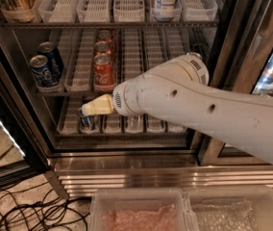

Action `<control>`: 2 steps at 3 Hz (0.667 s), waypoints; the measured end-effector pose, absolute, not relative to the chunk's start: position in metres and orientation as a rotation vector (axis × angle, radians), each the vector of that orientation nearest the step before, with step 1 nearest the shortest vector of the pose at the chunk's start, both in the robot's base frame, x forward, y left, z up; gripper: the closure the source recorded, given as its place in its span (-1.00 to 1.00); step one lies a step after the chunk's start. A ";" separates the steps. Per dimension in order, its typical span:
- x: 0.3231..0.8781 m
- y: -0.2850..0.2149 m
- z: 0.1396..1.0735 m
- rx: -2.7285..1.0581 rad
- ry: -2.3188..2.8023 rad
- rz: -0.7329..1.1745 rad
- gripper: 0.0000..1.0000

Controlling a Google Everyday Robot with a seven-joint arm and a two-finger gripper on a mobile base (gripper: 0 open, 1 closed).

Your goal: Pick coke can from middle shelf of fridge

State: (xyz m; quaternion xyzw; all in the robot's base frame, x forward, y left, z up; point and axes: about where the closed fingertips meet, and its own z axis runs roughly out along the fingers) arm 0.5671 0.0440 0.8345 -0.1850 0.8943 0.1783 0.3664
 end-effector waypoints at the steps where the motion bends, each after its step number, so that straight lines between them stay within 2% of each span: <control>1: 0.591 0.046 0.839 -0.432 2.224 0.424 -1.00; 2: 0.611 0.041 0.843 -0.385 2.182 0.389 -0.96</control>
Offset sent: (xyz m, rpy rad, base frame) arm 0.0698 0.0083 -0.0054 0.0428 -0.1761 -0.2074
